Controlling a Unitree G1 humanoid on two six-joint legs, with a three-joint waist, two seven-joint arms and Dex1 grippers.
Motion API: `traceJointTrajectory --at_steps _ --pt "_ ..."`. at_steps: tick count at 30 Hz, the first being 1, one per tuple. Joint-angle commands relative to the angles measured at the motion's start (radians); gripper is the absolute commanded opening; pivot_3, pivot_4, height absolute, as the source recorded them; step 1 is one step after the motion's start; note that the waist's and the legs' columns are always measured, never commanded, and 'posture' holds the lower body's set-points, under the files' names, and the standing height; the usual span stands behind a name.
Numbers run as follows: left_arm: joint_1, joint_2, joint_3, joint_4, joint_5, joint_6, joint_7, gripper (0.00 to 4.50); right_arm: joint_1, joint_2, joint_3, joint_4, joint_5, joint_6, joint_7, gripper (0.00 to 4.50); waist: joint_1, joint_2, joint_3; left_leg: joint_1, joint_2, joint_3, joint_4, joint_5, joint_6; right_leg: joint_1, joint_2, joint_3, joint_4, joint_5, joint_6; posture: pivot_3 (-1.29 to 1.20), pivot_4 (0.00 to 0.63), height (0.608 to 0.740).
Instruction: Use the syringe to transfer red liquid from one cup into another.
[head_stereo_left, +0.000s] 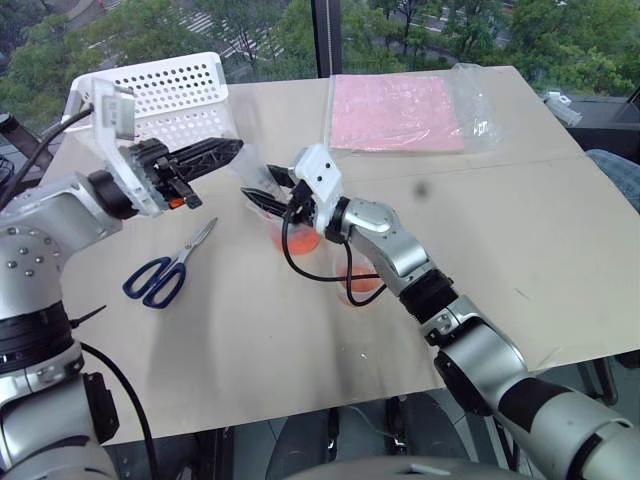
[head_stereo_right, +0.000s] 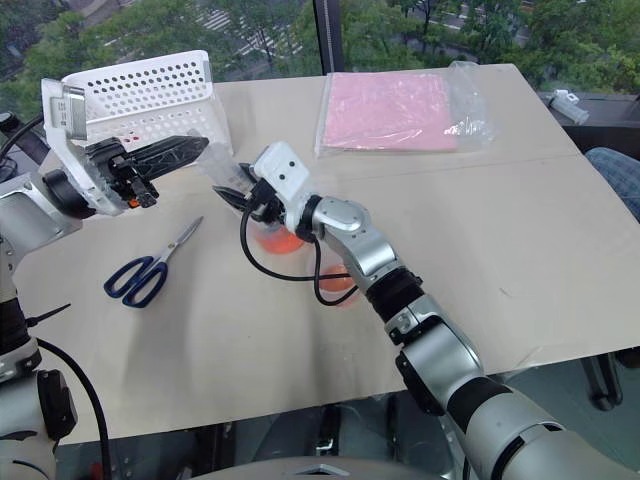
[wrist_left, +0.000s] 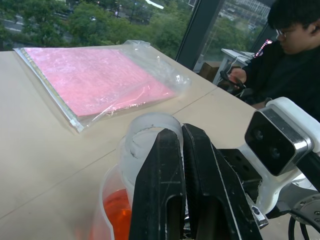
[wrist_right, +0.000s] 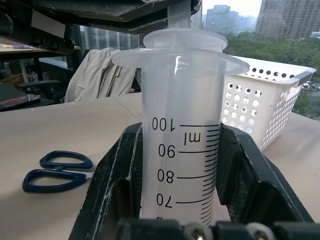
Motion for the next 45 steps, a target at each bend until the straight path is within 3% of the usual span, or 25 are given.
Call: traceJointTrajectory --at_steps 1,7,24,35,45 --pt "-0.031 0.019 0.035 -0.019 0.013 -0.035 0.01 0.0 0.065 0.125 0.031 0.022 -0.011 0.038 0.02 1.52 0.0 0.0 0.0 0.0 0.0 0.0 0.0 0.0 0.0 0.0 0.0 0.0 0.0 0.0 0.0 0.0 0.15 0.74" --pt "-0.171 -0.01 0.097 0.084 -0.056 -0.006 0.08 0.0 0.059 0.125 0.028 0.046 -0.014 0.041 0.024 1.52 0.004 0.0 0.0 0.0 0.0 0.0 0.0 0.0 0.0 0.0 0.0 0.0 0.0 0.0 0.0 0.0 0.15 0.74" --pt "-0.304 0.029 0.085 0.144 -0.038 -0.008 0.089 0.0 0.09 0.119 0.052 0.026 -0.021 0.07 0.031 1.51 0.001 0.0 0.0 -0.002 0.0 0.0 0.0 0.0 0.0 0.0 0.0 0.0 0.0 0.0 0.0 0.0 0.15 0.74" --pt "-0.314 0.093 0.102 0.182 -0.031 -0.011 0.065 0.0 0.09 0.121 0.05 0.022 -0.021 0.072 0.02 1.51 0.002 0.0 0.0 -0.002 0.0 0.0 0.0 0.0 0.0 -0.001 0.0 0.0 0.0 0.0 0.0 0.0 0.15 0.74" --pt "-0.281 0.091 0.113 0.169 -0.033 -0.012 0.065 0.0 0.083 0.122 0.042 0.035 -0.018 0.067 0.012 1.51 0.001 0.0 0.0 -0.002 0.0 0.0 0.0 0.0 0.0 -0.001 0.0 0.0 0.0 0.0 0.0 0.0 0.15 0.74"
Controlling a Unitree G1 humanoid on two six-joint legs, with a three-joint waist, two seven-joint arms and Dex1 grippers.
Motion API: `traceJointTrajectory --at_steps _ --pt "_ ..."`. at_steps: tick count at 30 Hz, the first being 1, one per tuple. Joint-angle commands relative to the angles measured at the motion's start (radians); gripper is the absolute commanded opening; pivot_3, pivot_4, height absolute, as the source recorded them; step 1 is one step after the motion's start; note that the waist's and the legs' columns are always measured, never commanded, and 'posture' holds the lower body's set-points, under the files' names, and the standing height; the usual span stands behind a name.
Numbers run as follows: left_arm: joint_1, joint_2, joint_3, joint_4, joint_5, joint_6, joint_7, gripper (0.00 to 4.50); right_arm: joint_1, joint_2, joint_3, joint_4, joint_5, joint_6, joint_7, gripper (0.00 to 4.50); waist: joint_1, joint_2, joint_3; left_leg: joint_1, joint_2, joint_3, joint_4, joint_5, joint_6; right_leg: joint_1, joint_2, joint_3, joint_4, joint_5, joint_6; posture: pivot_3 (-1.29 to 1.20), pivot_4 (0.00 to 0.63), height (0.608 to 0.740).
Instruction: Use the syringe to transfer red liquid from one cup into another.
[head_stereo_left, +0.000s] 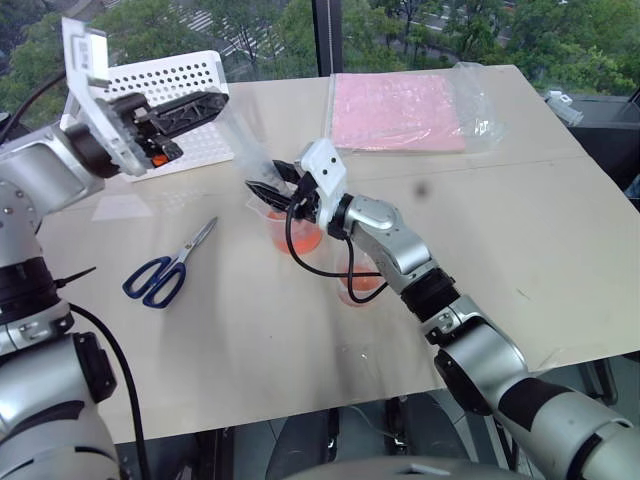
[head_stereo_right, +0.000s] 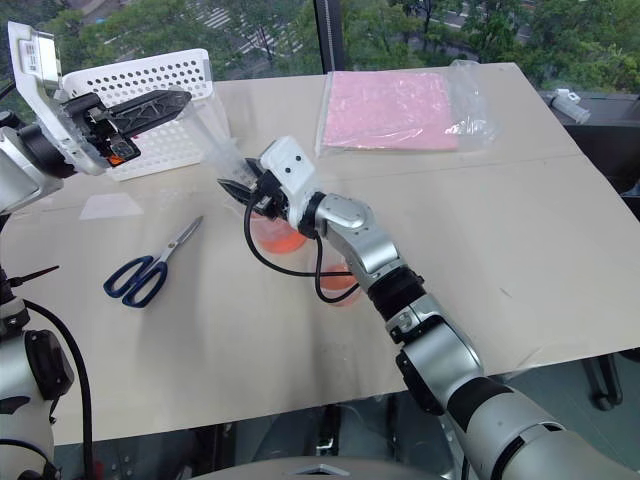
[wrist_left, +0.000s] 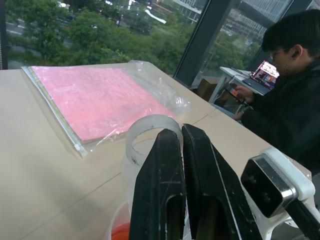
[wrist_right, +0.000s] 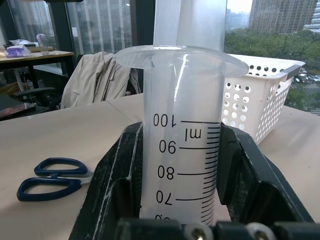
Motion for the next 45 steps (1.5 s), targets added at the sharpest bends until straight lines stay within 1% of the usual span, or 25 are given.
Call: traceJointTrajectory --at_steps 1,7,11,13,20,32,41,45 --pt "-0.056 0.048 0.136 -0.017 0.011 -0.093 0.021 0.0 0.081 0.123 0.067 0.046 -0.042 0.029 0.028 1.51 0.0 0.0 0.0 0.0 0.0 0.0 0.0 0.0 0.0 0.0 0.0 0.0 0.0 0.0 0.0 0.0 0.15 0.74" --pt "-0.011 0.053 0.139 -0.034 0.018 -0.086 -0.006 0.0 0.046 0.138 0.019 0.042 -0.008 0.001 0.014 1.51 -0.001 0.0 0.0 0.0 0.0 0.0 0.0 0.0 0.0 0.0 0.0 0.0 0.0 0.0 0.0 0.0 0.15 0.74" --pt "0.08 0.077 0.139 -0.063 0.034 -0.088 -0.07 0.0 0.011 0.128 -0.006 0.001 0.02 0.024 0.011 1.51 -0.006 0.0 0.0 0.0 0.0 0.0 0.0 0.0 0.0 0.0 0.0 0.0 0.0 0.0 0.0 0.0 0.15 0.74" --pt "0.113 0.069 0.142 -0.09 0.03 -0.095 -0.071 0.0 -0.005 0.124 -0.021 -0.036 0.041 0.054 0.007 1.51 -0.006 0.0 0.0 0.0 0.0 0.0 0.0 0.0 0.0 0.0 0.0 0.0 0.0 0.0 0.0 0.0 0.15 0.74" --pt "0.096 0.037 0.12 -0.118 0.004 -0.096 -0.042 0.0 -0.018 0.122 -0.024 -0.078 0.055 0.086 0.002 1.51 0.002 0.0 0.0 0.0 0.0 0.0 0.0 0.0 0.0 0.0 0.0 0.0 0.0 0.0 0.0 0.0 0.15 0.74" --pt "0.121 0.018 0.089 -0.163 -0.017 -0.066 -0.03 0.0 -0.049 0.122 -0.036 -0.057 0.057 0.071 -0.005 1.51 0.001 0.0 0.0 0.0 0.0 0.0 0.0 0.0 0.0 0.0 0.0 0.0 0.0 0.0 0.0 0.0 0.15 0.74" --pt "0.168 0.009 0.09 -0.199 -0.045 -0.038 -0.016 0.0 -0.067 0.128 -0.052 -0.038 0.061 0.057 -0.013 1.51 0.0 0.0 0.0 0.0 0.0 0.0 0.0 0.0 0.0 0.0 0.0 0.0 0.0 0.0 0.0 0.0 0.15 0.74" --pt "0.216 0.009 0.104 -0.213 -0.05 -0.035 -0.024 0.0 -0.065 0.128 -0.052 -0.039 0.058 0.056 -0.012 1.51 -0.001 -0.001 0.0 0.0 0.0 0.0 0.0 0.0 0.0 0.0 0.0 0.0 0.0 0.0 0.0 0.0 0.15 0.74"
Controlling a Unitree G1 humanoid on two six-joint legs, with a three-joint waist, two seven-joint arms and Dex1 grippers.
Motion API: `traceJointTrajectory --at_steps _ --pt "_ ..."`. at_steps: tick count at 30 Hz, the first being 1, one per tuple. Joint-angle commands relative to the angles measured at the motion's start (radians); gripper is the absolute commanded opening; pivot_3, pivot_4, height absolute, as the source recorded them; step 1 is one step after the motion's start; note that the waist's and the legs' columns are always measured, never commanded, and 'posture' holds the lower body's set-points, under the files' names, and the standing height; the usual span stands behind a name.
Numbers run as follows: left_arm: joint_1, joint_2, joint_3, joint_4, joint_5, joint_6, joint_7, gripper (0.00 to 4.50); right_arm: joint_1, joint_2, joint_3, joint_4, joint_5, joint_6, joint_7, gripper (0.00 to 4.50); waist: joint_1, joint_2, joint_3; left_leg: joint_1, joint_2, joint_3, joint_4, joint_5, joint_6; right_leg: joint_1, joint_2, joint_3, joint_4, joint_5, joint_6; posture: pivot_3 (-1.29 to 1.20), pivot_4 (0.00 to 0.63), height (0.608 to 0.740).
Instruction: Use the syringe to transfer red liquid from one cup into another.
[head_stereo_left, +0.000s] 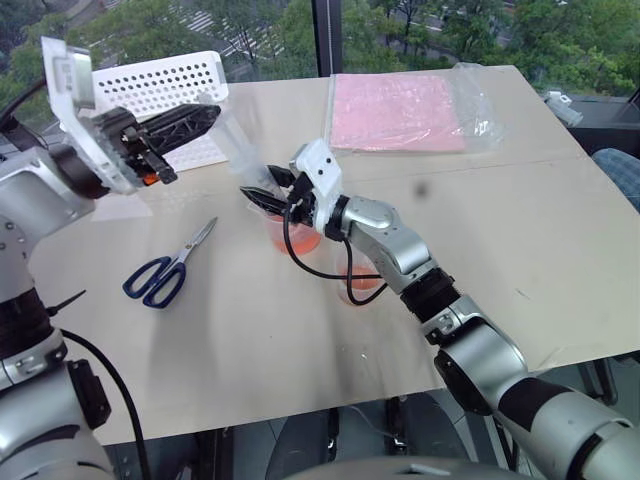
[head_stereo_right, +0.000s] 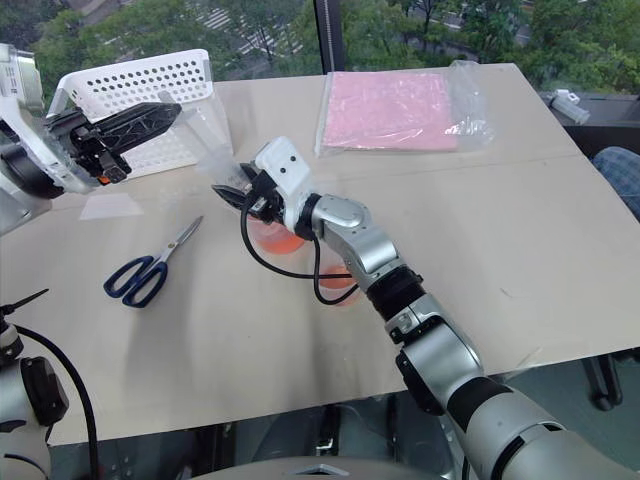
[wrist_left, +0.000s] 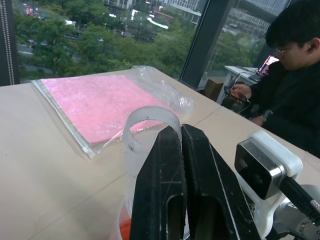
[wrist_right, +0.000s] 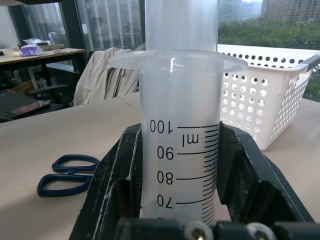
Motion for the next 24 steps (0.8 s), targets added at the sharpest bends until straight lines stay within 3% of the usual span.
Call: traceJointTrajectory --at_steps 1,24 --pt "0.044 0.012 0.019 -0.035 -0.018 0.018 -0.022 0.0 -0.052 0.128 -0.051 -0.001 0.019 -0.013 -0.02 1.51 0.0 0.0 0.0 0.0 0.0 0.0 0.0 0.0 0.0 0.0 0.0 0.0 0.0 0.0 0.0 0.0 0.15 0.74" --pt "0.088 0.036 0.003 -0.037 0.014 -0.022 -0.06 0.0 -0.062 0.113 -0.063 0.015 0.015 -0.024 -0.012 1.51 -0.001 0.0 0.0 0.001 0.0 0.0 0.0 0.0 0.0 0.0 0.0 0.0 0.0 0.0 0.0 0.0 0.15 0.74"
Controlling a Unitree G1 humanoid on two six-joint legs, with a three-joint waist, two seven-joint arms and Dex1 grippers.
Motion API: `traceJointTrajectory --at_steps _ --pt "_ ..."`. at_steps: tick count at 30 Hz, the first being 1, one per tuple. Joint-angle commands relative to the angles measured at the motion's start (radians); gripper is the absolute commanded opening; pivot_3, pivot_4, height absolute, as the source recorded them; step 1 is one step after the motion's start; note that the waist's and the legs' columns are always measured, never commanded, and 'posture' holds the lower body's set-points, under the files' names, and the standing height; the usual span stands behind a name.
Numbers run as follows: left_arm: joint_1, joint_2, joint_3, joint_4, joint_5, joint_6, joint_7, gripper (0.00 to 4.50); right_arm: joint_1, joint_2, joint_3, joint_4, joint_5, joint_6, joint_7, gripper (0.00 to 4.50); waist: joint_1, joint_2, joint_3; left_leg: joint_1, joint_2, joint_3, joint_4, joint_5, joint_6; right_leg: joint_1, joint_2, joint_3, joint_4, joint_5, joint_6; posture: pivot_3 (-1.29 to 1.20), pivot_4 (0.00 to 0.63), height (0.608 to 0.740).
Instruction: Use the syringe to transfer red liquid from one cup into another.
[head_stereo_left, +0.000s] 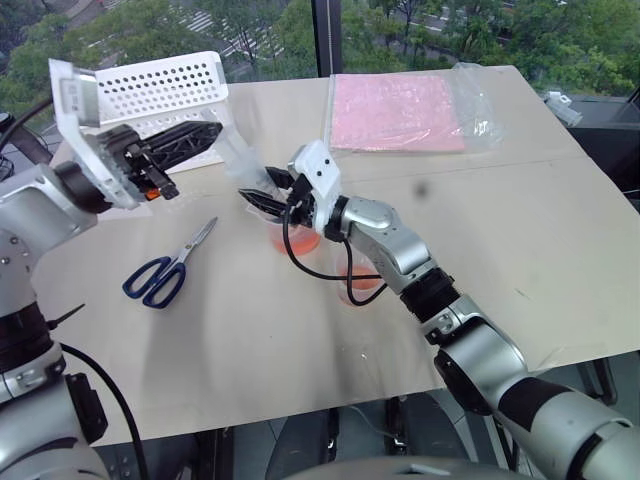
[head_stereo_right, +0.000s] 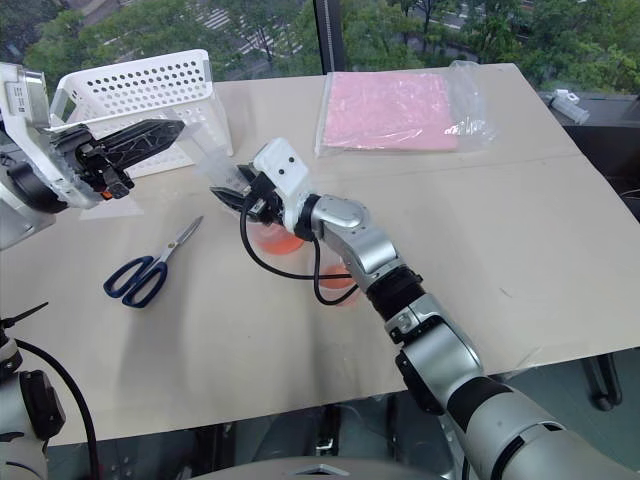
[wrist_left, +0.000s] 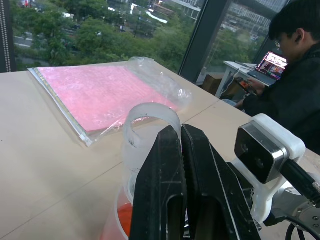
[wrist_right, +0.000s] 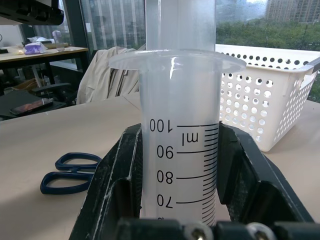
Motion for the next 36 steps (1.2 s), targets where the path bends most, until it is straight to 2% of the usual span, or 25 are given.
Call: traceJointTrajectory --at_steps 1,2,5,8,10,12,17,22,27,33,36 --pt "0.034 0.03 0.005 -0.026 0.005 0.012 -0.032 0.0 -0.061 0.111 -0.066 0.01 0.018 -0.019 -0.026 1.51 0.0 0.0 0.0 0.0 0.0 0.0 0.0 0.0 0.0 0.0 0.0 0.0 0.0 0.0 0.0 0.0 0.15 0.74" --pt "0.041 0.031 0.013 -0.032 0.002 0.004 -0.042 0.0 -0.062 0.111 -0.068 0.009 0.018 -0.02 -0.027 1.51 0.0 0.0 0.0 0.0 0.0 0.0 0.0 0.0 0.0 0.0 0.0 0.0 0.0 0.0 0.0 0.0 0.15 0.74" --pt "0.012 0.042 0.081 -0.004 -0.128 0.08 -0.036 0.83 -0.058 0.105 -0.073 0.0 0.018 -0.02 -0.03 1.51 0.001 0.0 0.0 0.0 0.0 0.0 0.0 0.0 0.0 0.0 0.0 0.0 0.0 0.0 0.0 0.0 0.15 0.74" --pt "0.004 0.073 0.1 0.034 -0.099 0.076 -0.023 2.13 -0.061 0.102 -0.09 -0.008 0.016 -0.017 -0.028 1.51 0.001 -0.001 0.0 -0.001 0.0 0.0 0.0 0.0 0.0 0.0 0.0 0.0 0.0 0.0 0.0 0.0 0.15 0.74" --pt "-0.002 0.107 0.147 0.088 -0.164 0.131 -0.047 3.05 -0.077 0.094 -0.107 -0.029 0.02 0.001 -0.038 1.51 -0.001 -0.001 0.001 -0.001 0.0 0.0 0.0 0.0 0.0 0.0 0.0 0.0 0.0 0.0 0.0 0.0 0.15 0.74" --pt "-0.029 0.125 0.179 0.134 -0.225 0.175 -0.038 3.08 -0.096 0.089 -0.126 -0.056 0.031 0.025 -0.053 1.51 -0.001 -0.001 0.001 -0.001 0.0 0.0 0.0 0.0 0.0 0.0 0.0 0.0 0.0 0.0 0.0 0.0 0.15 0.74" --pt "-0.031 0.146 0.233 0.243 -0.175 0.139 -0.029 3.08 -0.114 0.106 -0.181 -0.137 0.085 0.088 -0.097 1.51 0.0 -0.001 0.001 -0.001 0.0 0.0 0.0 0.0 0.0 -0.001 0.0 0.0 0.0 0.0 0.0 0.0 0.15 0.74" --pt "0.0 0.125 0.238 0.248 -0.131 0.099 -0.027 3.08 -0.121 0.112 -0.195 -0.177 0.117 0.107 -0.117 1.51 0.001 -0.001 0.001 -0.001 0.0 0.0 0.0 0.0 0.0 -0.001 0.0 0.0 0.0 0.0 0.0 0.0 0.15 0.74" --pt "-0.001 0.06 0.21 0.216 -0.112 0.068 0.001 3.08 -0.144 0.086 -0.219 -0.225 0.135 0.105 -0.135 1.51 0.003 -0.001 0.001 -0.001 0.0 0.0 0.0 0.0 0.0 -0.002 -0.001 0.0 0.0 0.0 0.0 0.0 0.15 0.74" --pt "-0.065 -0.006 0.139 0.209 -0.084 0.037 0.02 3.08 -0.089 -0.01 -0.26 -0.498 0.255 0.233 -0.105 1.51 0.003 -0.002 0.001 -0.014 0.0 -0.002 0.003 0.0 0.0 -0.012 -0.001 -0.002 0.0 0.0 0.0 0.0 0.15 0.74" --pt "-0.114 -0.058 0.072 0.21 -0.057 0.005 0.004 3.08 -0.028 -0.073 -0.275 -0.647 0.335 0.322 -0.062 1.51 0.008 -0.002 0.001 -0.015 0.0 -0.003 0.004 0.0 0.0 -0.011 -0.001 -0.004 0.0 0.0 0.0 0.0 0.15 0.74"
